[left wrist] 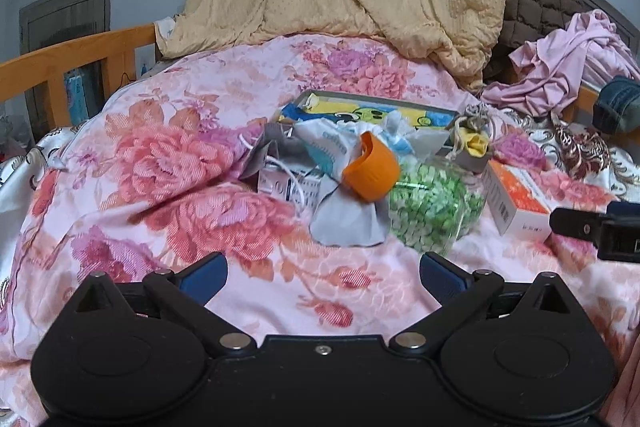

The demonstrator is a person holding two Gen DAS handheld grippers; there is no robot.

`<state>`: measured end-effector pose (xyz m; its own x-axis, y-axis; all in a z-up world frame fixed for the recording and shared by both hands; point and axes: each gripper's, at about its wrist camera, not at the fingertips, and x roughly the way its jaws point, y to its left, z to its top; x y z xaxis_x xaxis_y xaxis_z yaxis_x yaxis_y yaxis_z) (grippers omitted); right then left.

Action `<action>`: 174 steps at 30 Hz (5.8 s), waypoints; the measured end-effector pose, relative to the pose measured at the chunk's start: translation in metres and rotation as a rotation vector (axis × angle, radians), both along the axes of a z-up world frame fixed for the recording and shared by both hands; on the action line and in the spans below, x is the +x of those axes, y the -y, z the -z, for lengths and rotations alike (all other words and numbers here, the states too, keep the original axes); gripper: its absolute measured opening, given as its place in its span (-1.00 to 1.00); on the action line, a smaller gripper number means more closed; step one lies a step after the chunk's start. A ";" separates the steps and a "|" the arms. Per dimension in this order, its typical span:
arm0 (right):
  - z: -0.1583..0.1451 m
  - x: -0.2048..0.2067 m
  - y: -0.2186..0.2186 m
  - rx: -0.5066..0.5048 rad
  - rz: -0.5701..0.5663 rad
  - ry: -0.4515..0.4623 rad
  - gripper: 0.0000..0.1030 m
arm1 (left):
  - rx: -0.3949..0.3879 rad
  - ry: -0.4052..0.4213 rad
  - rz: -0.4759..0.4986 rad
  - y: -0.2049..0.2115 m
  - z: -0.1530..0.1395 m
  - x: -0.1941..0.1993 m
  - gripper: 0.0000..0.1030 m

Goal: Organize soft objects
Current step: 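Move both open tools back toward the remaining pile, then grasp the grey cloth with the left tool while the right tool grasps the orange plastic cap, then carry the grey cloth with the left tool while the right tool carries the orange cap to the painting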

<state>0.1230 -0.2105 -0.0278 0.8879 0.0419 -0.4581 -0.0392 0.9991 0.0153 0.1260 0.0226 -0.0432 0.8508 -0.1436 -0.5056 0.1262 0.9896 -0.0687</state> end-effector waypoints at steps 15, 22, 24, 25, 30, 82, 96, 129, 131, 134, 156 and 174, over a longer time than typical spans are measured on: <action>0.011 0.011 -0.014 -0.008 -0.073 -0.034 0.99 | 0.003 -0.020 -0.034 -0.015 0.012 0.009 0.98; 0.016 0.025 -0.020 -0.005 -0.100 -0.049 0.99 | -0.006 -0.036 -0.055 -0.023 0.020 0.022 0.98; 0.016 0.029 -0.021 -0.009 -0.114 -0.049 0.99 | -0.016 -0.037 -0.057 -0.025 0.023 0.026 0.98; 0.016 0.031 -0.023 -0.012 -0.119 -0.048 0.99 | -0.019 -0.040 -0.056 -0.026 0.024 0.029 0.98; 0.015 0.047 -0.029 -0.042 -0.144 -0.020 0.99 | -0.009 -0.038 -0.042 -0.026 0.030 0.043 0.98; 0.028 0.157 -0.087 -0.027 -0.510 0.059 0.57 | -0.098 -0.014 0.221 0.006 0.070 0.128 -0.03; 0.034 0.160 -0.091 -0.039 -0.487 0.012 0.09 | -0.181 -0.026 0.188 -0.006 0.075 0.130 -0.36; -0.002 0.112 -0.068 0.046 -0.492 -0.003 -0.57 | -0.095 -0.053 0.076 0.019 0.032 0.087 -0.95; -0.007 0.105 -0.066 0.042 -0.503 0.013 -0.57 | -0.099 -0.059 0.058 0.017 0.027 0.081 -0.95; -0.014 0.099 -0.061 0.058 -0.505 0.024 -0.57 | -0.082 -0.067 0.038 0.015 0.022 0.075 -0.95; -0.049 0.093 0.007 0.241 -0.443 0.113 -0.56 | -0.117 -0.008 0.125 0.049 -0.097 0.084 -0.95; -0.064 0.155 0.071 0.246 -0.293 0.269 -0.55 | -0.174 0.075 0.164 0.129 -0.124 0.201 -0.95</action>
<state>0.2776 -0.2813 0.0359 0.9084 0.3871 -0.1579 -0.3543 0.9133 0.2010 0.3275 -0.1060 0.0805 0.8431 -0.3618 -0.3979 0.2948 0.9297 -0.2207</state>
